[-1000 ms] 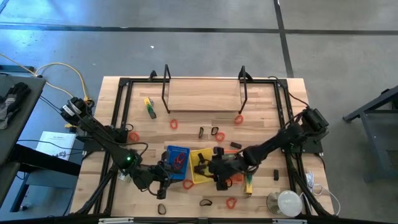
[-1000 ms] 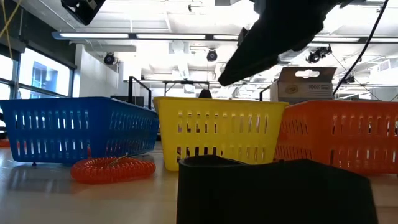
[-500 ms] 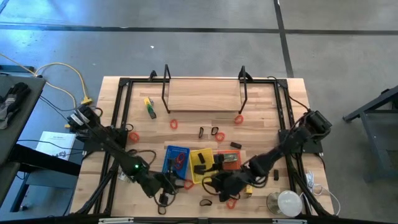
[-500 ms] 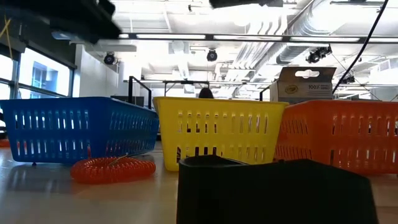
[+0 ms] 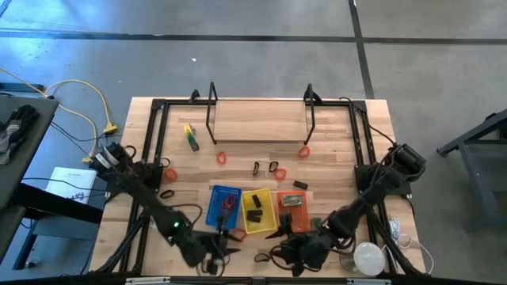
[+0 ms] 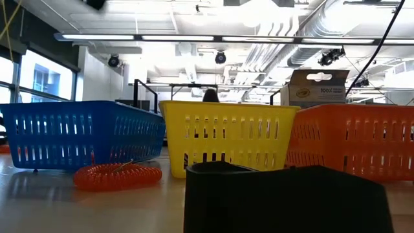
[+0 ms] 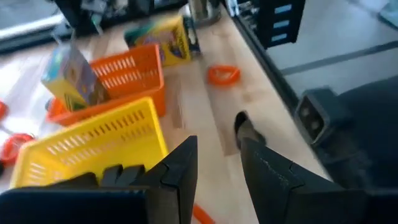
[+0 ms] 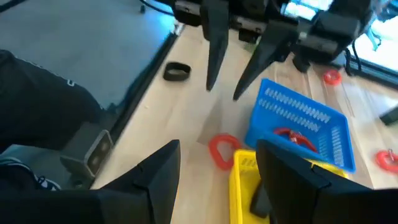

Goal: Pick & Place Office Desk Supplies
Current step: Put the orange spring keychain into the blue basket

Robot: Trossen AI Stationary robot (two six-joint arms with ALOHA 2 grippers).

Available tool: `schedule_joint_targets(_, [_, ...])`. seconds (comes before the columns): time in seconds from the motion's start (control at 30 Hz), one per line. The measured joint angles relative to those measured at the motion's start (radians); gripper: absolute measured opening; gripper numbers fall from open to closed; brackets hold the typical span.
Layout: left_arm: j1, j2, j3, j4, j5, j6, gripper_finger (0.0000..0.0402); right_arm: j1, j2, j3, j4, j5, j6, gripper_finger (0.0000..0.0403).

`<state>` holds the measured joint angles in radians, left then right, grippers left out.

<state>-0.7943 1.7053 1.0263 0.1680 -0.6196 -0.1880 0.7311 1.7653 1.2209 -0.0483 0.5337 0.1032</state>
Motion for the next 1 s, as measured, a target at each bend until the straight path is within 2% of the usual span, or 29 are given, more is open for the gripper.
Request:
schedule_joint_targets(0.13, [-0.046,0.031,0.107,-0.188,-0.093,-0.062,0.0116,0.015,0.0,0.0,0.009,0.0,-0.018,0.0199])
schedule_joint_targets(0.3, [-0.054,0.104,0.2,-0.352,-0.087,-0.248,0.0116,0.037,0.0,0.0,-0.003,-0.01,0.043,0.0199])
schedule_joint_targets(0.6, [-0.032,0.238,0.219,-0.376,-0.044,-0.359,0.0116,0.117,0.0,0.0,-0.03,-0.012,0.114,0.0199])
schedule_joint_targets(0.77, [0.002,0.256,0.22,-0.403,-0.032,-0.434,0.0116,0.16,0.0,0.0,-0.034,-0.01,0.162,0.0199])
schedule_joint_targets(1.0, [0.052,0.282,0.22,-0.432,0.045,-0.507,0.0116,0.205,0.0,0.0,-0.053,-0.004,0.24,0.0199])
